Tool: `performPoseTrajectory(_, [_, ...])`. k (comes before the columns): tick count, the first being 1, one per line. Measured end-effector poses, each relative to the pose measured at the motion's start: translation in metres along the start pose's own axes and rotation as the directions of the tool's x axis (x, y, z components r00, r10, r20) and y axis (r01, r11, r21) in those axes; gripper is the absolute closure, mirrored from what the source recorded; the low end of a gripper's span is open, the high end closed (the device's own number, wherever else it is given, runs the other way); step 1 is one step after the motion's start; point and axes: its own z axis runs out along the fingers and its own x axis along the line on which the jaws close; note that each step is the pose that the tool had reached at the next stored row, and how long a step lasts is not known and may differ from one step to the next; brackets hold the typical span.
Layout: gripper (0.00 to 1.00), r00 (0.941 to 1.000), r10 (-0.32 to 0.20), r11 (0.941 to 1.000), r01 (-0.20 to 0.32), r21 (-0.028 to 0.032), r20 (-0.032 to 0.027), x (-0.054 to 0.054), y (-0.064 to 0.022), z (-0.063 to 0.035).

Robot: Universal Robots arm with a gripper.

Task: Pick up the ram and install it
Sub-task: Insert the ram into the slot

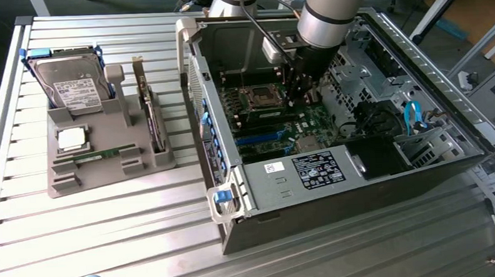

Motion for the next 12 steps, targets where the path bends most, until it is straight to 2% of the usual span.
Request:
performPoseTrajectory(5, [0.88,1.0,-0.004,0.9999,0.004,0.0164,-0.0006,-0.0001,0.0032,-0.0001])
performPoseTrajectory(8, [0.88,1.0,-0.005,0.9997,0.005,0.0235,-0.0009,-0.0001,0.0043,-0.0001])
performPoseTrajectory(12, [0.88,1.0,-0.005,0.9996,0.005,0.0264,-0.001,-0.0001,0.0045,-0.0002])
